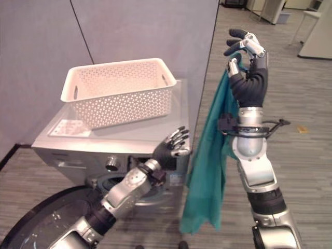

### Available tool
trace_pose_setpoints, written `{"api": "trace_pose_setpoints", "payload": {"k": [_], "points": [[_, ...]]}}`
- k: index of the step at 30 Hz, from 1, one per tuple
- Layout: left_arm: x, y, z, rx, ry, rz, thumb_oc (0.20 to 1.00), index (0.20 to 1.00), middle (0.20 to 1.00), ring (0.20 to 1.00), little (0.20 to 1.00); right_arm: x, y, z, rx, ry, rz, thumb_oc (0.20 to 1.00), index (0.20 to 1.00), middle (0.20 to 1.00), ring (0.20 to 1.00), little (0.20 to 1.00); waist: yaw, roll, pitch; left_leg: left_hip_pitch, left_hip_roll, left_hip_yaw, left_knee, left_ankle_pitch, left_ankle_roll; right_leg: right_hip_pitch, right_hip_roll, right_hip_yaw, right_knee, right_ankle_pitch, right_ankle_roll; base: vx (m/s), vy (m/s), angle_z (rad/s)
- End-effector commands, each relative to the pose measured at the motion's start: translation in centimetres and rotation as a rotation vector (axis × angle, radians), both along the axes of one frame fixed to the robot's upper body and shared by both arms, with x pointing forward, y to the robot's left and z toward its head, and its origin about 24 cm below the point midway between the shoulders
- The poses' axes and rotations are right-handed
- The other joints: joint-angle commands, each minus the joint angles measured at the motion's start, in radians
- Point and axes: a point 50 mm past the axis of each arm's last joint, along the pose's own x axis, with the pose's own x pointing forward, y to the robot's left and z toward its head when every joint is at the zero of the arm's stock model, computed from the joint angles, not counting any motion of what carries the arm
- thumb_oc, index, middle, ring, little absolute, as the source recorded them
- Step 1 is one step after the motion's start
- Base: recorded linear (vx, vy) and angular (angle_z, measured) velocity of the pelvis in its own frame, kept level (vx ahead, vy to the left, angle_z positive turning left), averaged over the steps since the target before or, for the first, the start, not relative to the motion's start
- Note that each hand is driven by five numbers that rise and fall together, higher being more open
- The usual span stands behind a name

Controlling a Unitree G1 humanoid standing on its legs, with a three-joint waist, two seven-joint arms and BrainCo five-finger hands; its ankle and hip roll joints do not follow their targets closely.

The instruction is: Grab the laundry basket,head to the washer,open it,put in the laundry and shut it.

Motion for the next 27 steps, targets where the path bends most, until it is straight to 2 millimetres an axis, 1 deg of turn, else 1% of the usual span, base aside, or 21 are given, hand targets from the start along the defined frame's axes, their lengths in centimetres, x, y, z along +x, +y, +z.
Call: {"api": "trace_pose_setpoints", "payload": {"k": [1,7,11,12,13,15,17,18,20,21,22,25,26,27], "points": [[0.6,-1.7,0.6,-0.022,0.016,-0.020,1.000,1.000,1.000,1.000,1.000,-0.6,-0.3,2.6,0.069,-0.113,0.019,0.200,0.200,0.200,0.200,0.200,0.003,0.003,-0.070,-0.155,0.042,-0.067,0.036,0.069,-0.024,0.074,0.013,-0.047,0.064,-0.208,0.014,-0.01,-0.001,-0.05],[0.5,-3.6,-0.2,0.059,0.037,-0.081,1.000,1.000,1.000,1.000,1.000,-0.2,1.1,2.6,0.065,-0.085,0.080,0.200,0.200,0.200,0.200,0.200,-0.005,0.013,-0.076,-0.152,0.050,-0.068,0.018,0.086,-0.030,0.073,0.018,-0.045,0.058,-0.206,0.015,0.00,0.000,-0.01],[1.2,-4.4,0.5,0.114,-0.015,-0.092,1.000,1.000,1.000,1.000,1.000,0.1,1.7,2.6,0.078,-0.074,0.117,0.200,0.200,0.200,0.200,0.200,-0.010,0.016,-0.077,-0.149,0.051,-0.068,0.009,0.093,-0.033,0.072,0.018,-0.045,0.060,-0.206,0.017,0.00,0.000,0.00],[1.4,-4.7,0.9,0.134,-0.041,-0.093,1.000,1.000,1.000,1.000,1.000,0.2,2.0,2.6,0.087,-0.065,0.138,0.200,0.200,0.200,0.200,0.200,-0.011,0.017,-0.078,-0.148,0.053,-0.067,0.008,0.095,-0.035,0.072,0.017,-0.045,0.061,-0.207,0.017,0.00,0.000,0.00],[1.8,-5.4,1.6,0.162,-0.085,-0.101,1.000,1.000,1.000,1.000,1.000,0.4,2.4,2.5,0.108,-0.053,0.169,0.200,0.200,0.200,0.200,0.200,-0.013,0.018,-0.083,-0.145,0.054,-0.067,0.006,0.097,-0.037,0.073,0.017,-0.046,0.062,-0.208,0.018,0.00,0.000,0.00],[2.2,-6.6,2.5,0.196,-0.132,-0.111,1.000,1.000,1.000,1.000,1.000,0.8,2.8,2.6,0.117,-0.041,0.195,0.200,0.200,0.200,0.200,0.200,-0.015,0.020,-0.086,-0.144,0.055,-0.067,0.006,0.099,-0.040,0.075,0.017,-0.048,0.065,-0.211,0.018,0.00,0.000,0.00],[2.4,-7.0,2.8,0.216,-0.149,-0.118,1.000,1.000,1.000,1.000,1.000,0.9,3.0,2.8,0.115,-0.041,0.200,0.200,0.200,0.200,0.200,0.200,-0.016,0.020,-0.089,-0.142,0.055,-0.067,0.006,0.100,-0.041,0.077,0.016,-0.048,0.067,-0.212,0.018,0.00,0.000,0.00],[2.6,-7.4,3.2,0.223,-0.165,-0.116,1.000,1.000,1.000,1.000,1.000,1.1,3.1,3.2,0.109,-0.047,0.200,0.200,0.200,0.200,0.200,0.200,-0.017,0.021,-0.091,-0.142,0.055,-0.068,0.006,0.101,-0.042,0.078,0.016,-0.049,0.069,-0.214,0.017,0.00,-0.011,-0.04],[2.8,-8.2,3.9,0.235,-0.192,-0.122,1.000,1.000,1.000,1.000,1.000,1.9,3.0,4.5,0.086,-0.066,0.176,0.200,0.200,0.200,0.200,0.200,-0.015,0.020,-0.100,-0.142,0.056,-0.071,0.011,0.101,-0.046,0.082,0.016,-0.052,0.071,-0.216,0.016,0.00,-0.011,-0.06],[2.8,-8.2,4.0,0.233,-0.194,-0.122,1.000,1.000,1.000,1.000,1.000,1.9,3.1,4.6,0.085,-0.068,0.176,0.200,0.200,0.200,0.200,0.200,-0.015,0.021,-0.098,-0.142,0.056,-0.071,0.011,0.101,-0.046,0.081,0.016,-0.052,0.071,-0.216,0.016,0.00,0.000,0.00],[3.0,-8.5,4.3,0.232,-0.201,-0.126,1.000,1.000,1.000,1.000,1.000,2.6,3.0,5.4,0.078,-0.065,0.172,0.200,0.200,0.200,0.200,0.200,-0.012,0.018,-0.105,-0.140,0.057,-0.072,0.014,0.100,-0.047,0.084,0.015,-0.053,0.072,-0.217,0.015,0.00,0.000,0.00],[3.2,-8.8,5.0,0.219,-0.208,-0.131,1.000,1.000,1.000,1.000,1.000,3.9,2.5,6.9,0.068,-0.053,0.140,0.200,0.200,0.200,0.200,0.200,-0.006,0.014,-0.112,-0.142,0.056,-0.074,0.019,0.101,-0.050,0.087,0.015,-0.057,0.073,-0.217,0.014,0.00,0.000,0.00],[3.3,-8.8,5.1,0.218,-0.210,-0.130,1.000,1.000,1.000,1.000,1.000,4.0,2.5,7.1,0.067,-0.055,0.142,0.200,0.200,0.200,0.200,0.200,-0.007,0.016,-0.110,-0.143,0.056,-0.074,0.020,0.101,-0.050,0.086,0.015,-0.057,0.073,-0.217,0.014,0.00,0.000,0.00],[3.3,-8.9,5.3,0.198,-0.202,-0.138,1.000,1.000,1.000,1.000,1.000,4.9,2.3,7.7,0.067,-0.031,0.125,0.200,0.200,0.200,0.200,0.200,-0.003,0.012,-0.113,-0.143,0.055,-0.075,0.022,0.102,-0.051,0.089,0.015,-0.058,0.072,-0.216,0.014,0.00,0.000,0.00]]}}
